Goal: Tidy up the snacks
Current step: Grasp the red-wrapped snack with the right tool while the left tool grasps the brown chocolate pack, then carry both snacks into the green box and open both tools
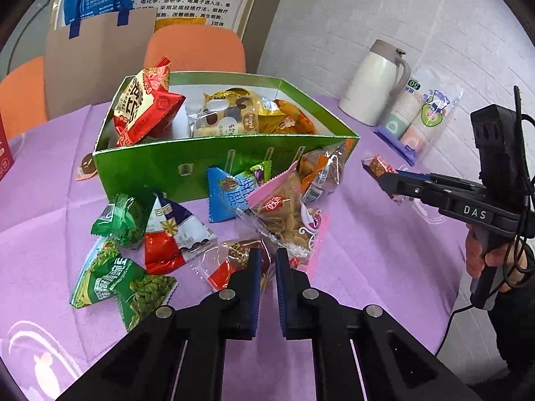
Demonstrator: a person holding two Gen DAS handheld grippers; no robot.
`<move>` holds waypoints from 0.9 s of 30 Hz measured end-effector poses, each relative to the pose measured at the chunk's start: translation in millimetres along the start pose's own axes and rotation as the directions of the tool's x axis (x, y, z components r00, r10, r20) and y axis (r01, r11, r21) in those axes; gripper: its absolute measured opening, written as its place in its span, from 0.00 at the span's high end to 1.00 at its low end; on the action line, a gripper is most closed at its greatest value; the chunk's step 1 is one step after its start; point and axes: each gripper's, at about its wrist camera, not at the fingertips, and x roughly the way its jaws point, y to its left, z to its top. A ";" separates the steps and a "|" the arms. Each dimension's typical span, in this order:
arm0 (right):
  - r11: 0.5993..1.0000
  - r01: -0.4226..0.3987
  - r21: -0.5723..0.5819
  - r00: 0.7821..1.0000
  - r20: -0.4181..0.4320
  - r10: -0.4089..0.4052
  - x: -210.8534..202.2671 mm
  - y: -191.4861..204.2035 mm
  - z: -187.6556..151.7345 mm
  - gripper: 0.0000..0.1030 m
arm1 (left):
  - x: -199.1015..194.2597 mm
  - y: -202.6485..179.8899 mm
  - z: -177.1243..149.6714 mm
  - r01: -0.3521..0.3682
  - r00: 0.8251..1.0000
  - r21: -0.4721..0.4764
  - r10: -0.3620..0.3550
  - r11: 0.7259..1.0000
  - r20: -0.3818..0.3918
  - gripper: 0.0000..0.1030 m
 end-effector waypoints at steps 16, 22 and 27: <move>1.000 -0.001 0.017 1.000 -0.021 0.002 3.5 -1.7 -3.4 0.78 | 42.8 -10.1 14.4 -0.050 0.991 0.202 0.074 0.978 -0.111 0.53; 1.000 -0.023 0.020 1.000 0.004 0.023 -5.6 -2.2 3.4 0.78 | 13.9 -5.8 10.4 -0.006 0.997 0.112 0.015 0.994 -0.077 0.59; 0.999 -0.039 0.003 0.998 0.051 0.039 -15.6 4.1 24.1 0.78 | -33.7 -6.8 42.2 0.038 0.997 0.064 -0.042 0.997 0.063 0.59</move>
